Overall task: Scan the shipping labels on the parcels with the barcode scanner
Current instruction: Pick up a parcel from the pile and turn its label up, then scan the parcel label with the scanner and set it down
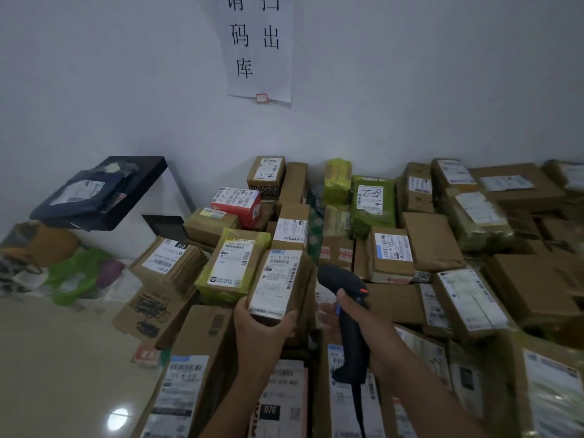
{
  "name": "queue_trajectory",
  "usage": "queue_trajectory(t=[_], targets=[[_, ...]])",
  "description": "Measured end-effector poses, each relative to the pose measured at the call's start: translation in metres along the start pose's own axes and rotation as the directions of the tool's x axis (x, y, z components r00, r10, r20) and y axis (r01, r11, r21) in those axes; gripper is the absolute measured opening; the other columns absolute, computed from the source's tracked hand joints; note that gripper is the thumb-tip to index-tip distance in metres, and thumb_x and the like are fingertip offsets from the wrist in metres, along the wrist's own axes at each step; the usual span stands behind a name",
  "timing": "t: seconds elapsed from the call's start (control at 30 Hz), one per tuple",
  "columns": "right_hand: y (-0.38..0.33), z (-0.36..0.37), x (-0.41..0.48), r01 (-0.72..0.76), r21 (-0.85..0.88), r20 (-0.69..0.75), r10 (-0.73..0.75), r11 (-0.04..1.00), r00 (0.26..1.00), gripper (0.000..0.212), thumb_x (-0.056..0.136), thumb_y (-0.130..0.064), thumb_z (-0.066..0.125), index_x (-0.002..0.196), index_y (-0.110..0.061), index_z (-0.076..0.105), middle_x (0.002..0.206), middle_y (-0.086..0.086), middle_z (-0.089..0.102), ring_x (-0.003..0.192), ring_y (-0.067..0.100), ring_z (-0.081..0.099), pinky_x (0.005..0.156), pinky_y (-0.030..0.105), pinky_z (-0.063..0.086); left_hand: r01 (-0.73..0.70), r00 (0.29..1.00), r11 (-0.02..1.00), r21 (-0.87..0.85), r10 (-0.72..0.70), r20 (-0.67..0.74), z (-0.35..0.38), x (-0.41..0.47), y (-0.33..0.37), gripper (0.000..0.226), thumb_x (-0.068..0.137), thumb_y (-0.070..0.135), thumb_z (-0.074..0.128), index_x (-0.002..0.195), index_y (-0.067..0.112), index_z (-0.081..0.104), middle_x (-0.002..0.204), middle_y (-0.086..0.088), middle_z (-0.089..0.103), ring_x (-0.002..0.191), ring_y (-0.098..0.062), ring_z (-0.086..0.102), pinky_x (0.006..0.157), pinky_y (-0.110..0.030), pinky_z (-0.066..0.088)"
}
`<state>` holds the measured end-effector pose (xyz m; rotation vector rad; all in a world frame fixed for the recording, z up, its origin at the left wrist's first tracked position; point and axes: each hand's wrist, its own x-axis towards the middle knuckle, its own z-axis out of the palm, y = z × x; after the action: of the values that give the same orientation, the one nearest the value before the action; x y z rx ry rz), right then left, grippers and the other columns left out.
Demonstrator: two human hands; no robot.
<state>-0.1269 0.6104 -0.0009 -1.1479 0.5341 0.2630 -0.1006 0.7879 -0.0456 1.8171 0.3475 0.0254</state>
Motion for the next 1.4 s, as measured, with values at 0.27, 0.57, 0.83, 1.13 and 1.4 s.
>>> queue_trajectory(t=[0.27,0.57,0.83,1.13,1.4], targets=[[0.013,0.042,-0.019,0.106,0.214,-0.017,-0.104,0.971,0.994,0.051,0.073,-0.042,0.068,0.115,-0.014,0.064,0.11,0.014,0.072,0.1,0.031,0.07,0.086,0.044,0.056,0.005,0.972,0.975,-0.22,0.047,0.23,-0.042,0.007,0.028,0.074,0.061,0.048,0.088,0.119,0.033,0.045,0.12,-0.002,0.063,0.102,-0.013,0.068,0.084,-0.04,0.06],[0.028,0.082,-0.023,0.136,0.321,-0.019,-0.138,0.937,0.99,0.047,0.083,-0.035,0.063,0.112,0.002,0.06,0.12,0.026,0.064,0.115,0.041,0.061,0.098,0.056,0.049,0.179,0.89,0.915,-0.361,0.006,0.457,-0.086,0.034,0.037,0.059,0.084,0.011,0.07,0.136,0.031,0.05,0.115,-0.004,0.072,0.1,-0.02,0.071,0.072,-0.028,0.059],[0.024,0.091,-0.032,0.249,-0.181,-0.029,-0.259,0.951,0.965,0.043,0.079,-0.039,0.069,0.094,0.0,0.058,0.072,0.012,0.067,0.05,0.023,0.061,0.05,0.031,0.05,-0.038,0.976,0.976,-0.216,0.083,0.203,-0.13,0.075,0.034,0.056,0.082,0.015,0.077,0.127,0.028,0.047,0.112,-0.007,0.068,0.081,-0.015,0.074,0.063,-0.031,0.061],[0.035,0.107,-0.035,0.258,-0.576,0.144,-0.214,0.776,0.966,0.016,0.089,-0.032,0.069,0.088,-0.019,0.06,0.069,0.005,0.068,0.044,0.02,0.058,0.05,0.031,0.049,-0.216,0.975,0.976,0.04,0.214,0.056,-0.164,0.104,0.039,0.049,0.083,0.025,0.077,0.126,0.021,0.053,0.121,-0.009,0.061,0.096,-0.021,0.065,0.058,-0.016,0.047],[0.031,0.113,-0.039,0.239,-0.6,0.176,-0.166,0.763,0.97,0.023,0.092,-0.029,0.065,0.074,-0.018,0.057,0.05,-0.001,0.063,0.04,0.017,0.057,0.054,0.031,0.05,-0.223,0.975,0.973,0.056,0.223,0.016,-0.18,0.105,0.038,0.053,0.085,0.018,0.075,0.133,0.016,0.051,0.127,-0.012,0.057,0.079,-0.002,0.058,0.049,-0.006,0.047]])
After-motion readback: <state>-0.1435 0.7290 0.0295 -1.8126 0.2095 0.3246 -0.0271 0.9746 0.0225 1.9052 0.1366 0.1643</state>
